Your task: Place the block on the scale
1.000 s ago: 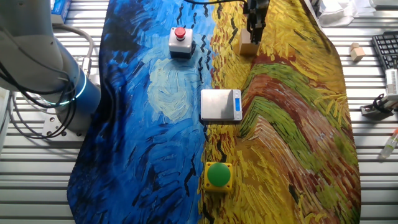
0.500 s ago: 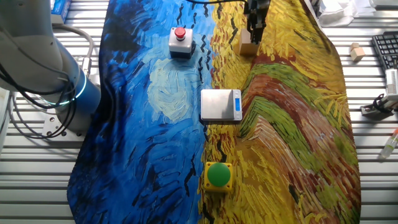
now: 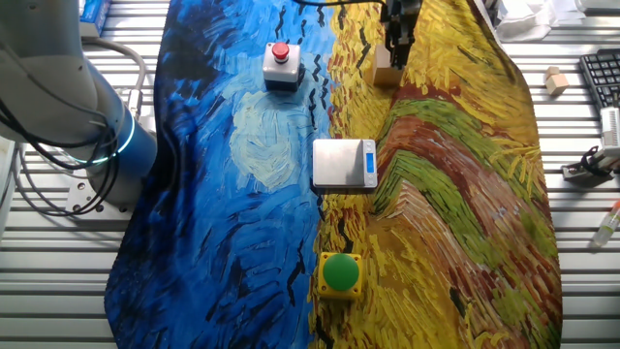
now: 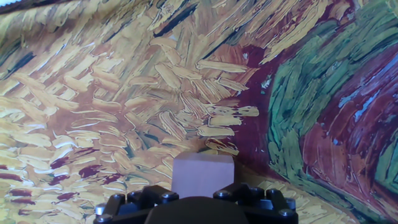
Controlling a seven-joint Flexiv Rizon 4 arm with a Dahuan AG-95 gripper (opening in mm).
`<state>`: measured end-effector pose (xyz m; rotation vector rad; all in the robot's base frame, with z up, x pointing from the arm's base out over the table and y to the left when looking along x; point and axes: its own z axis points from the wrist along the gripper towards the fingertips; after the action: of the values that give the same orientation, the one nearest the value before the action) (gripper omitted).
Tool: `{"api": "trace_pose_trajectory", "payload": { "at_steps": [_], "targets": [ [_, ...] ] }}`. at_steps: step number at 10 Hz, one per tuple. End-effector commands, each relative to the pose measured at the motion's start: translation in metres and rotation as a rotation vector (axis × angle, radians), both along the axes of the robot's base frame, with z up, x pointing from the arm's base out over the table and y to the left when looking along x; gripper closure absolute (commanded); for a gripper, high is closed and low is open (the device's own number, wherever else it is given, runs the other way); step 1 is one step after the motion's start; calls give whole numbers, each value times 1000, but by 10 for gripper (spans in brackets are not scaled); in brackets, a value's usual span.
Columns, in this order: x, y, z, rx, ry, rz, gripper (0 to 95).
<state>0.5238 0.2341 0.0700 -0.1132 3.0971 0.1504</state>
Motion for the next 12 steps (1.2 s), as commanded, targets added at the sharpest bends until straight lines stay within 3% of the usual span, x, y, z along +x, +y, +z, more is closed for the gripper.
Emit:
{"api": "trace_pose_trajectory", "payload": {
  "at_steps": [1,3,4,6,7,10,12],
  "targets": [
    [0,0,0,-4,0,-5,190],
    [0,0,-4,-8,-3,-7,190],
    [-1,1,-11,-11,-7,-8,380],
    [-2,0,-27,-15,-19,-6,380],
    [-2,-1,-30,-22,-20,-5,380],
    [-2,-2,-29,-31,-15,-23,950],
    [-2,-3,-29,-30,-19,-16,950]
  ]
}}
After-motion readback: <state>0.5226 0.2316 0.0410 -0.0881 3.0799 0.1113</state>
